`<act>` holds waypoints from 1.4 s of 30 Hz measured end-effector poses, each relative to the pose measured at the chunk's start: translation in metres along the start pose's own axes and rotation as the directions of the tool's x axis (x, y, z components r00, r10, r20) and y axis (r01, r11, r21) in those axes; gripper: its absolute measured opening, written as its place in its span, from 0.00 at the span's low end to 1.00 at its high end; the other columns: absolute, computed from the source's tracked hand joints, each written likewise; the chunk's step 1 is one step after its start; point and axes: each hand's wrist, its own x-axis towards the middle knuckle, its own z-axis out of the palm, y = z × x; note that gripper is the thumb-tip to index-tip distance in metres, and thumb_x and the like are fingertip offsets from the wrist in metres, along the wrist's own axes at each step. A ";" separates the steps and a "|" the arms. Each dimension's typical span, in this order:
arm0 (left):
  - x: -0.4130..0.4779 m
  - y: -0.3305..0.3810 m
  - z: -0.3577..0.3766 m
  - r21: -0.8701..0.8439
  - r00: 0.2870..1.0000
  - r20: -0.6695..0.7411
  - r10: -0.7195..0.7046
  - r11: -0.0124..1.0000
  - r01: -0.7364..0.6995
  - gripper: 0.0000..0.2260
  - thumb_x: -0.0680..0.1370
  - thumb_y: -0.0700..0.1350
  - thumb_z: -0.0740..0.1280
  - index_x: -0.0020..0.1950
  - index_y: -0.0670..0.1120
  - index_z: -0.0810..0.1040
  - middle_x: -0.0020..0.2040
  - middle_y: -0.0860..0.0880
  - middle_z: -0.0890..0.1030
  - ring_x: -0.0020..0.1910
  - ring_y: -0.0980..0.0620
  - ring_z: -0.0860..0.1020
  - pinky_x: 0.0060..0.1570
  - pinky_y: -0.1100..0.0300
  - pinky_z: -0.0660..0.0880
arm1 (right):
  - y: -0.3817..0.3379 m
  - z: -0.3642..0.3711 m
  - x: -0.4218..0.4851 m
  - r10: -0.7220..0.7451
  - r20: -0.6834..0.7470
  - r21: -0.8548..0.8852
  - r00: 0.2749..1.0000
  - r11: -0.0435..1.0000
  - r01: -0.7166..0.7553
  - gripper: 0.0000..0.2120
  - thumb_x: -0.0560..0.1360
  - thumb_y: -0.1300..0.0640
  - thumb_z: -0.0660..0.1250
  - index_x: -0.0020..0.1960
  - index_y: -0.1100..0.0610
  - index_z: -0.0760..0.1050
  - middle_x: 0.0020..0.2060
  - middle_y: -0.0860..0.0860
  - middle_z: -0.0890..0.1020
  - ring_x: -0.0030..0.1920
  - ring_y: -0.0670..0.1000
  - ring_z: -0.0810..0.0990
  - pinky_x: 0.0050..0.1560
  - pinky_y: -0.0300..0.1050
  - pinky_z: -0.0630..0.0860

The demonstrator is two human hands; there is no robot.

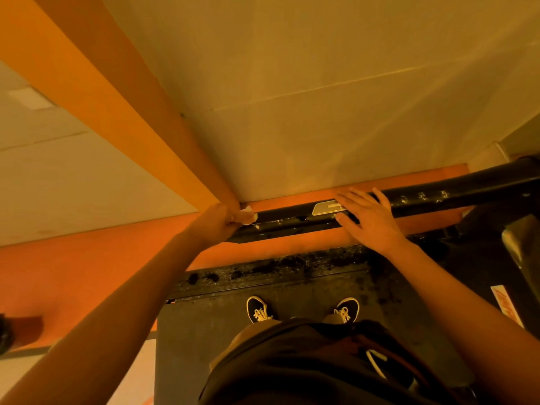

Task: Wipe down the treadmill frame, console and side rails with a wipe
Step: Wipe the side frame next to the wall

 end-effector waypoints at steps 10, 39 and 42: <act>-0.014 -0.013 0.004 -0.037 0.995 0.015 -0.102 0.994 0.102 0.19 0.81 0.59 0.59 0.65 0.54 0.81 0.53 0.47 0.86 0.43 0.50 0.85 0.47 0.53 0.81 | -0.001 0.001 0.000 0.008 -0.005 0.002 1.000 1.000 -0.008 0.31 0.80 0.35 0.45 0.77 0.47 0.65 0.76 0.46 0.67 0.77 0.47 0.60 0.77 0.53 0.42; -0.001 -0.005 0.010 -0.133 0.998 -0.007 -0.060 0.989 0.058 0.29 0.80 0.70 0.53 0.62 0.53 0.84 0.44 0.49 0.86 0.42 0.48 0.84 0.41 0.47 0.79 | -0.002 -0.002 0.000 0.012 0.013 0.003 1.000 1.000 -0.012 0.31 0.80 0.35 0.45 0.77 0.47 0.65 0.75 0.45 0.68 0.77 0.47 0.60 0.77 0.52 0.42; 0.025 0.024 0.012 -0.140 1.000 0.021 -0.014 0.990 0.017 0.13 0.84 0.51 0.63 0.63 0.50 0.83 0.47 0.47 0.85 0.44 0.50 0.82 0.42 0.50 0.77 | -0.003 -0.008 0.001 0.014 0.075 0.008 0.997 1.000 -0.015 0.30 0.81 0.35 0.46 0.78 0.46 0.61 0.77 0.45 0.63 0.79 0.45 0.55 0.77 0.52 0.38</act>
